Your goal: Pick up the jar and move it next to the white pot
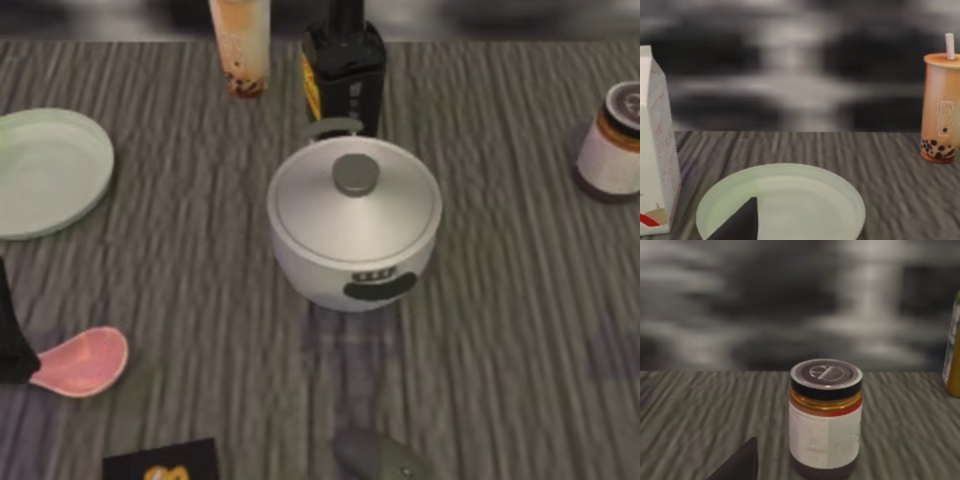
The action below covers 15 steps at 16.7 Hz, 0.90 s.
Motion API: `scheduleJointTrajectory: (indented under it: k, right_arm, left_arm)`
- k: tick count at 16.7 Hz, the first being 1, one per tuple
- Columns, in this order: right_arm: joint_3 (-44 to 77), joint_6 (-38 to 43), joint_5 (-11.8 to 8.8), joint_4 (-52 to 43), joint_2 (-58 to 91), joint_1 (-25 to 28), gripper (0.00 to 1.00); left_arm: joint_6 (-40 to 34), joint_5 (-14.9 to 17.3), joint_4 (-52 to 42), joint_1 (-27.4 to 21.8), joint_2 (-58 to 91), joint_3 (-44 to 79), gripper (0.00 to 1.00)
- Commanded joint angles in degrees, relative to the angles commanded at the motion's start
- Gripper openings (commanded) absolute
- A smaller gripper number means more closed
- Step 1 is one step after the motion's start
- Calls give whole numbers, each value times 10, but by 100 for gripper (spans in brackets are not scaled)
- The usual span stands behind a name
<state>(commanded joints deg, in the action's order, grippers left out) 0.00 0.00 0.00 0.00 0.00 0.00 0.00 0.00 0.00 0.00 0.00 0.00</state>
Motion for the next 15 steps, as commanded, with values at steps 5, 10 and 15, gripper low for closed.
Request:
scheduleJointTrajectory:
  k: [5,10,15]
  right_arm:
    - [29,-3,-1,-20,32,1,100]
    - [181,-18,-2,-112,188,-1,100]
    - [429,-45,-2,-253,432,-6,100]
  left_arm:
    - [0,0,0,0,0,0,100]
    - [0,0,0,0,0,0,100]
    - [0,0,0,0,0,0,100]
